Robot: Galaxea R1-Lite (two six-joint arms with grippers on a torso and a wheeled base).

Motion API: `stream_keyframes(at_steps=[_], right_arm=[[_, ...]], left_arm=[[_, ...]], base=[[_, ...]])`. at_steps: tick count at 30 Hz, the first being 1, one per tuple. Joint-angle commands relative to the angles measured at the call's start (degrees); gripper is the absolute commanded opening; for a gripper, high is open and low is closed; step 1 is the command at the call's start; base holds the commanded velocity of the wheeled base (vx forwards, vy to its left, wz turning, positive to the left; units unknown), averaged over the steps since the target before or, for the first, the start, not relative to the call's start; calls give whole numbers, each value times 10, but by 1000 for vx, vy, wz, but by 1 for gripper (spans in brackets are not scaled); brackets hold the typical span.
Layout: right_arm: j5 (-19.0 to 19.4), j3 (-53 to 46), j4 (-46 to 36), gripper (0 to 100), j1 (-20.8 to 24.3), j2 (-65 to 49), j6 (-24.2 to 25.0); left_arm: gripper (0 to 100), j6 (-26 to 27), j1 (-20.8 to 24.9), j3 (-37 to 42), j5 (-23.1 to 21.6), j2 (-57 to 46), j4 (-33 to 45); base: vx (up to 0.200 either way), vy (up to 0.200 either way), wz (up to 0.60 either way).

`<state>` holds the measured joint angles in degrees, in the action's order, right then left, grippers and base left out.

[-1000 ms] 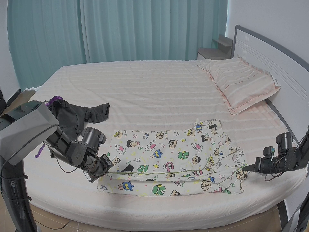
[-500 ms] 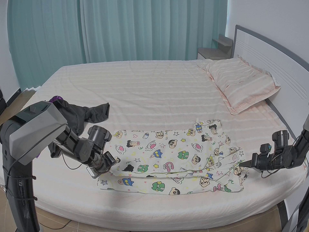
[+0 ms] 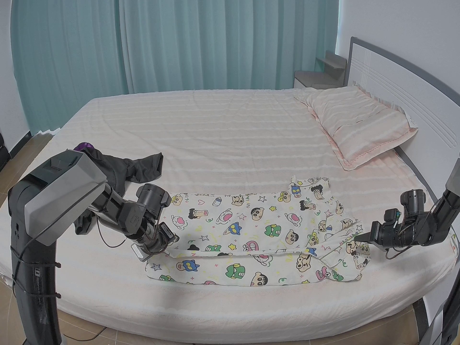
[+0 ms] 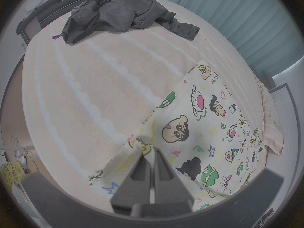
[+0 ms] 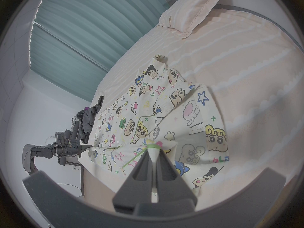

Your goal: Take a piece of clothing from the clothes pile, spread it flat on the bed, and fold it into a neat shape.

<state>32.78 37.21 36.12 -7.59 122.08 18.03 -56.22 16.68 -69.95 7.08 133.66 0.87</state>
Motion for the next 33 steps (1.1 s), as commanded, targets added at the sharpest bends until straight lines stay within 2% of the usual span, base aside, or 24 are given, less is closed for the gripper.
stream_keyframes(at_steps=[1, 7, 11, 12, 14, 15, 22, 24, 27, 30, 31, 33], right_arm=[[-1, 5, 0, 0, 0, 18, 0], [0, 10, 0, 0, 0, 26, 3], [0, 12, 1, 0, 1, 26, 5], [0, 12, 1, 0, 4, 25, 6], [0, 14, 1, 0, 5, 25, 6], [0, 14, 1, 100, 5, 26, 9], [-32, -21, 16, 100, 1, -7, 38], [-47, -41, 47, 100, -2, -21, 68], [-79, -68, 97, 100, 2, -42, 127], [-121, -123, 157, 100, 34, -76, 194], [-121, -123, 157, 100, 34, -76, 194], [-178, -158, 200, 100, 87, -100, 285]], left_arm=[[0, 0, 0, -10, 1, 8, 2], [0, 1, 1, -21, 1, 13, 5], [0, 1, 2, -42, 11, 18, 37], [100, 0, 3, -47, 12, 20, 43], [100, 0, 3, -50, 12, 21, 48], [100, 0, 3, -54, 12, 22, 49], [100, -13, -4, -38, 11, 12, 57], [100, -13, -16, -26, 4, -10, 62], [100, -13, -34, -16, -9, -36, 62], [100, -14, -65, 8, -43, -74, 61], [100, -14, -65, 8, -43, -74, 61], [100, -21, -97, 34, -98, -116, 61]], base=[[0, 0, 0], [0, 0, 0], [0, 0, 0], [0, 0, 0], [0, 0, 0], [0, 0, 0], [0, 0, 0], [0, 0, 0], [0, 0, 0], [0, 0, 0], [0, 0, 0], [0, 0, 0]])
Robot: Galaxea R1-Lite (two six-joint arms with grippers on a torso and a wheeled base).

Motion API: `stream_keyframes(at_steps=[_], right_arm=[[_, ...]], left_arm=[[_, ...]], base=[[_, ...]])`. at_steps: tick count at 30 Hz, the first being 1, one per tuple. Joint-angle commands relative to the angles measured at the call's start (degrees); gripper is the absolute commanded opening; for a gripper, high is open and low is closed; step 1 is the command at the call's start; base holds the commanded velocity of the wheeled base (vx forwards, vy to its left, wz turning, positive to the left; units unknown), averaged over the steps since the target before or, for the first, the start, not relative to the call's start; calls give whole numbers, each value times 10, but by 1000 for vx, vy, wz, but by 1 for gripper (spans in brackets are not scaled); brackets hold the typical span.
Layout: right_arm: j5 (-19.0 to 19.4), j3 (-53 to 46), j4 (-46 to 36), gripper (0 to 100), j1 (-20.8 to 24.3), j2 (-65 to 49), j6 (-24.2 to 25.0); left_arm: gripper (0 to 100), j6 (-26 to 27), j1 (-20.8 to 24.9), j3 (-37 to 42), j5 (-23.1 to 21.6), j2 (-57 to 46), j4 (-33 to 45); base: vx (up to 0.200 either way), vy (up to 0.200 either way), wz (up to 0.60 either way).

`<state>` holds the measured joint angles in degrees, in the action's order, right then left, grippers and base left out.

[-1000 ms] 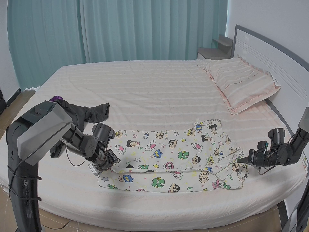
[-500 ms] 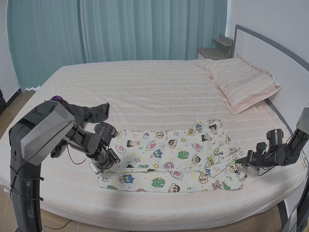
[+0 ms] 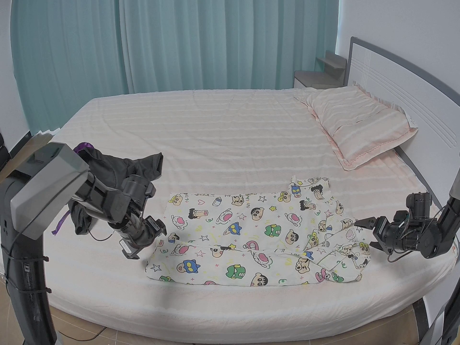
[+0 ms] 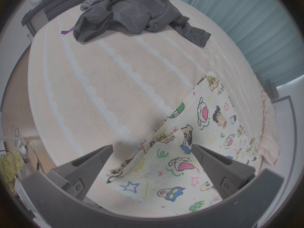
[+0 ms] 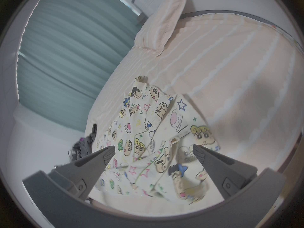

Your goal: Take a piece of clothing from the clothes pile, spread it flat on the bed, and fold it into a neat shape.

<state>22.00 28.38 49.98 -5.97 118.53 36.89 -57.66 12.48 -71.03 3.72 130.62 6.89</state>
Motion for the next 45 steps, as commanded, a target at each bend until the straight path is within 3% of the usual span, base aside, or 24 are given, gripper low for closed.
stream_keyframes(at_steps=[1, 5, 8, 9, 11, 12, 19, 30, 45], right_arm=[[-93, -73, 69, 100, 89, -67, 129], [-182, -77, 82, 100, 157, -49, 250], [-203, -80, 83, 100, 181, -36, 275], [-207, -91, 89, 100, 187, -27, 284], [-205, -100, 102, 100, 188, -22, 284], [-205, -116, 129, 100, 192, -9, 283], [-215, -146, 222, 100, 201, 59, 278], [-284, -150, 331, 100, 217, 158, 224], [-289, -157, 362, 100, 206, 118, 223]], left_arm=[[100, -14, -63, 56, -86, -99, 1], [100, -35, -85, 124, -166, -158, -5], [100, -44, -85, 164, -190, -181, -20], [100, -70, -80, 195, -202, -192, -58], [100, -92, -73, 218, -209, -197, -90], [100, -111, -62, 255, -221, -198, -145], [100, -116, -21, 316, -218, -190, -256], [100, -115, -11, 317, -208, -190, -260], [100, -115, -11, 322, -207, -190, -260]], base=[[0, 0, 0], [0, 0, 0], [0, 0, 0], [0, 0, 0], [0, 0, 0], [0, 0, 0], [0, 0, 0], [0, 0, 0], [0, 0, 0]])
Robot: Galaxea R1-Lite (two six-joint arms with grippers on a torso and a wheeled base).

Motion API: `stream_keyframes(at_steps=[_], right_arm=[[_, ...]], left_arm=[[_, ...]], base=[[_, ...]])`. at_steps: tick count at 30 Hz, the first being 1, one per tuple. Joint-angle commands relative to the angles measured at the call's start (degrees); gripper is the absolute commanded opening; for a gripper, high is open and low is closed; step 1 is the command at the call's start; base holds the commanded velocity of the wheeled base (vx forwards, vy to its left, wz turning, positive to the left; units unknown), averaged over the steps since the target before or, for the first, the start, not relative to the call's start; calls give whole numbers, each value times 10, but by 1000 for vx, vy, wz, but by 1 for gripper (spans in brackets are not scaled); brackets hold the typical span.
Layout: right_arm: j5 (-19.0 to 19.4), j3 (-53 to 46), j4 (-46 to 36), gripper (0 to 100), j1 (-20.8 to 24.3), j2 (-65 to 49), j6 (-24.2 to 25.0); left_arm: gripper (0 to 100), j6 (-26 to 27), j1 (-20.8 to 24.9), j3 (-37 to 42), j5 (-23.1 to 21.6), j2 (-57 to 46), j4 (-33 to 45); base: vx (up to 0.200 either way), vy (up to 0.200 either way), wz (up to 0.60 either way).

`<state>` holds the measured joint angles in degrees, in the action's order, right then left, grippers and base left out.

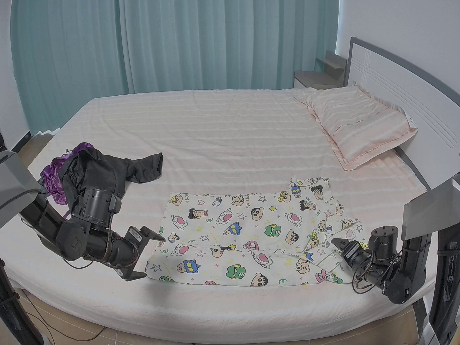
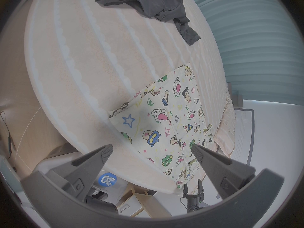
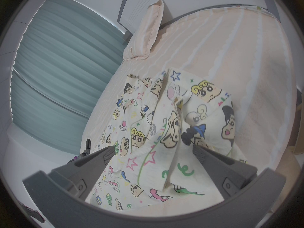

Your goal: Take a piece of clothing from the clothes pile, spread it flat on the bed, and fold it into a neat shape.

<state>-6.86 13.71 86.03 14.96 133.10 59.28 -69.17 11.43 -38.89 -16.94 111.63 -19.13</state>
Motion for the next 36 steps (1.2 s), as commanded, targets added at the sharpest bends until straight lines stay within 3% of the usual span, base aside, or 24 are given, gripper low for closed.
stream_keyframes(at_steps=[1, 16, 34, 35, 36], right_arm=[[0, -11, 1, 100, -3, -29, 0], [-2, 32, -10, 100, -11, -21, -2], [-32, 69, -13, 100, -23, 30, -27], [-32, 74, -14, 0, -23, 30, -29], [-32, 75, -15, 0, -24, 30, -29]], left_arm=[[100, 0, 0, 0, 0, 0, 0], [100, 0, 0, 0, 0, 0, 0], [100, 0, 0, 0, 3, 0, 1], [100, 0, 1, 0, 8, 1, 1], [100, 0, 1, 0, 8, 1, 0]], base=[[0, 0, 0], [0, 0, 0], [0, 0, 0], [0, 0, 0], [0, 0, 0]])
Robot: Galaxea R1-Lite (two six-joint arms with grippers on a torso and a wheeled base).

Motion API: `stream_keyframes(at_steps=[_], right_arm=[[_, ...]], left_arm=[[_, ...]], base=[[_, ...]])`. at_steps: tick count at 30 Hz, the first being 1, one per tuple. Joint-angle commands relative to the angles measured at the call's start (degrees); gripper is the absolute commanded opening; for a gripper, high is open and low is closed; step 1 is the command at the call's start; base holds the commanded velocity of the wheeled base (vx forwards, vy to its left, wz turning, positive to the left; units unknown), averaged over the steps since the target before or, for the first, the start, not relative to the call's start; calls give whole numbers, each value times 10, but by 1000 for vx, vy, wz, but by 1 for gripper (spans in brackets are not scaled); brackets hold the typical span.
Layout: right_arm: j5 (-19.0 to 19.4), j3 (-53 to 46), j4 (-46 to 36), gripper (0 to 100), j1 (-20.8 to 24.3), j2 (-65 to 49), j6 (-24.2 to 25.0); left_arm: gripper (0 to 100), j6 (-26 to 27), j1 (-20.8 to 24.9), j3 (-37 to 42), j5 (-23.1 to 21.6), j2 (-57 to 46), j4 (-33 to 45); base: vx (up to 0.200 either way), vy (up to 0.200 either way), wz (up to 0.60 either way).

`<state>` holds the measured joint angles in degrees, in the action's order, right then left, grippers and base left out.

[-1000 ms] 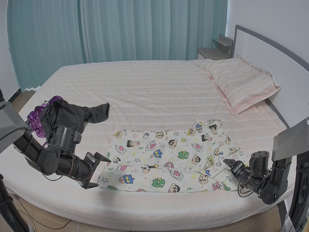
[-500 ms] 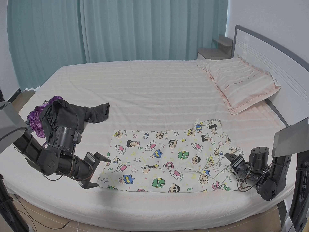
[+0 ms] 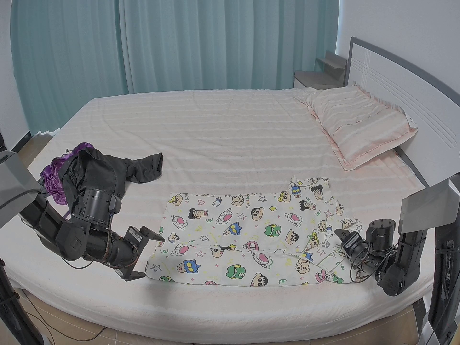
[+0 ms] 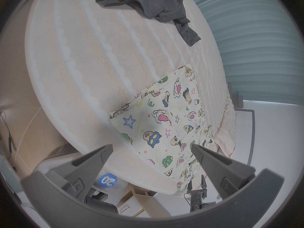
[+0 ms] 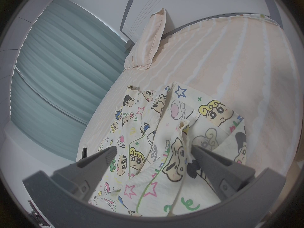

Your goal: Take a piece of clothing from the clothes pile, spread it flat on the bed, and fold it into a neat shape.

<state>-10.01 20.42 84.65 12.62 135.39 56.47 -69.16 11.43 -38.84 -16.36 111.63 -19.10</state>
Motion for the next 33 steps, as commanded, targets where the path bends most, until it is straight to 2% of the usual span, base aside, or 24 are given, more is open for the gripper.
stream_keyframes(at_steps=[1, 6, 17, 25, 26, 33], right_arm=[[0, 9, -3, 0, -1, 7, -2], [0, 4, -29, 0, -7, 8, -9], [-6, -44, -23, 0, -10, -18, -53], [-5, -61, -19, 0, -16, -11, -56], [-5, -59, -18, 100, -17, -10, -55], [-4, -95, 51, 100, -32, -68, -56]], left_arm=[[100, 0, 1, 0, 2, 1, 0], [100, 0, 1, 0, 2, 1, 0], [100, 0, 1, 3, 2, 0, -1], [100, 0, 1, 3, 2, 0, -1], [100, 0, 1, 3, 2, 0, -1], [100, 0, 2, 3, 2, 0, -1]], base=[[0, 0, 0], [0, 0, 0], [0, 0, 0], [0, 0, 0], [0, 0, 0], [0, 0, 0]])
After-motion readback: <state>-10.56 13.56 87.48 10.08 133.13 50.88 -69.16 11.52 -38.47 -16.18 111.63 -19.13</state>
